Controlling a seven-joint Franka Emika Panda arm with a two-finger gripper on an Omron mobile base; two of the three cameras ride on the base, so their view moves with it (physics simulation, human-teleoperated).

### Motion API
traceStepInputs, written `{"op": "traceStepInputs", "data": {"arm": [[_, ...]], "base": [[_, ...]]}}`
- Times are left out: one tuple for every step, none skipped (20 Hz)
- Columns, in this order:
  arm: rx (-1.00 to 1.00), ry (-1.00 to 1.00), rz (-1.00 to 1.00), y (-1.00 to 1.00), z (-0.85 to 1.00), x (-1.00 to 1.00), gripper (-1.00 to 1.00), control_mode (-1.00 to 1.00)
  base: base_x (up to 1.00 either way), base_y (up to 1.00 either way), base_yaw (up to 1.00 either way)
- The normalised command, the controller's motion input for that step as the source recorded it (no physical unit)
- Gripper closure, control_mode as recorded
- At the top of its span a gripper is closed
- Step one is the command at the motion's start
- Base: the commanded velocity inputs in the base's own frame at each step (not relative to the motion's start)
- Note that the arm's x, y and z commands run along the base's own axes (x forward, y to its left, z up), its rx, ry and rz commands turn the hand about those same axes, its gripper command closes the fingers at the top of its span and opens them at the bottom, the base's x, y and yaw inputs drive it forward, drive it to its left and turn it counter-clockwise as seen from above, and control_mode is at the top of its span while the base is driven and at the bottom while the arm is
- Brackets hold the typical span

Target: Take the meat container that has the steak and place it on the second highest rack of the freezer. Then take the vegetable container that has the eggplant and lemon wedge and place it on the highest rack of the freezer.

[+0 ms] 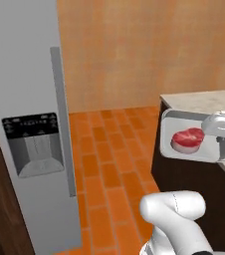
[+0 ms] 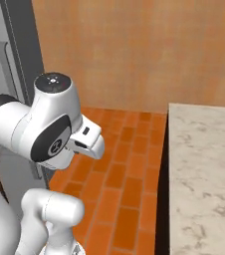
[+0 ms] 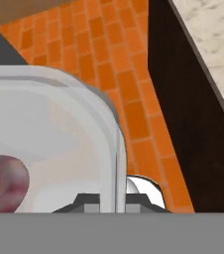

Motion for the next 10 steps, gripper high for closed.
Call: {"op": "traceStepInputs", "data": {"arm": [[0.0,0.0,0.0,0.0,0.0,0.0,1.0,1.0],[0.0,0.0,0.0,0.0,0.0,0.0,1.0,1.0],[0.0,0.0,0.0,0.0,0.0,0.0,1.0,1.0],[0.0,0.0,0.0,0.0,0.0,0.0,1.0,1.0],[0.0,0.0,0.0,0.0,0.0,0.0,1.0,1.0],[0.0,0.0,0.0,0.0,0.0,0.0,1.0,1.0],[0.0,0.0,0.0,0.0,0.0,0.0,1.0,1.0],[0.0,0.0,0.0,0.0,0.0,0.0,1.0,1.0],[0.0,0.0,0.0,0.0,0.0,0.0,1.0,1.0],[0.0,0.0,0.0,0.0,0.0,0.0,1.0,1.0]], "base": [[0.87,0.0,-0.05],[0.98,0.0,-0.04],[1.0,0.0,-0.03],[1.0,0.0,-0.04],[1.0,0.0,-0.04],[0.99,0.0,-0.03],[0.94,0.0,-0.03],[0.9,0.0,-0.05],[0.87,0.0,-0.05],[0.85,0.0,-0.05]]}}
